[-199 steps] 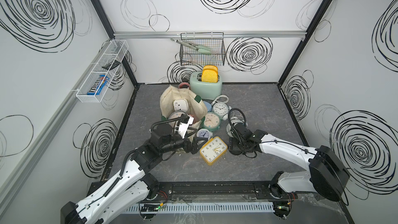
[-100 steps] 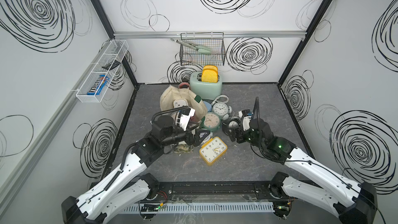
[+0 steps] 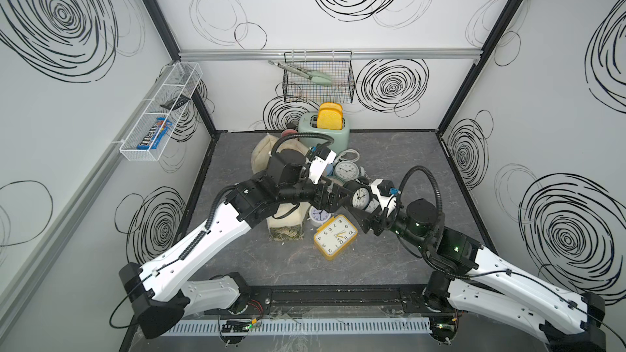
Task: Put the alarm clock into the canvas bag
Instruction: Pick up the alarm from the center of the board.
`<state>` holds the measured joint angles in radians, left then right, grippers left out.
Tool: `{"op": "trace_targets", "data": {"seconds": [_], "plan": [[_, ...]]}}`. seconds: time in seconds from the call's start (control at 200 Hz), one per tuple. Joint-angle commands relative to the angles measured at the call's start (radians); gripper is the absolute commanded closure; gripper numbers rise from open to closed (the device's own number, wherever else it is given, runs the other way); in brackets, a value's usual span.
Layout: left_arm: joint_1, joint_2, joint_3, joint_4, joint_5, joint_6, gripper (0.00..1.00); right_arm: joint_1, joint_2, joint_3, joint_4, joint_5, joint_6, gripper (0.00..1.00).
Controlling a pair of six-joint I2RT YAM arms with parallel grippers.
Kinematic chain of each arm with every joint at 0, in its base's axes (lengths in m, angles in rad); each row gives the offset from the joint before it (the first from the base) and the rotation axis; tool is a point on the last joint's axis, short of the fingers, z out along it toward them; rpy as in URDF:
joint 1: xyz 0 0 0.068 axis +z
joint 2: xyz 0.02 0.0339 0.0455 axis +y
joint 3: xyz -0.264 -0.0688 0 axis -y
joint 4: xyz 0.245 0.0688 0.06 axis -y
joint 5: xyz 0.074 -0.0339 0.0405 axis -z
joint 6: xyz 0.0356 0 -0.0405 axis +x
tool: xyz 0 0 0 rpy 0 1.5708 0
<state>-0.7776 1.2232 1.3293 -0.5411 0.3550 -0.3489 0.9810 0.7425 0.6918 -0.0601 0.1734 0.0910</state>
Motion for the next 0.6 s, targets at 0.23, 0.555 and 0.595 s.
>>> {"op": "trace_targets", "data": {"seconds": [0.23, 0.555, 0.595], "plan": [[-0.081, 0.115, 0.138, -0.098, -0.103, 0.025, 0.09, 0.045, -0.06, -0.011, 0.08, 0.077, -0.091, 0.51], [-0.082, 0.153, 0.149, -0.092, -0.065, -0.017, 0.37, 0.047, -0.066, -0.022, 0.086, 0.074, -0.104, 0.53], [-0.082, 0.157, 0.151, -0.095, -0.065, -0.02, 0.37, 0.047, -0.066, -0.023, 0.089, 0.071, -0.105, 0.53]]}}
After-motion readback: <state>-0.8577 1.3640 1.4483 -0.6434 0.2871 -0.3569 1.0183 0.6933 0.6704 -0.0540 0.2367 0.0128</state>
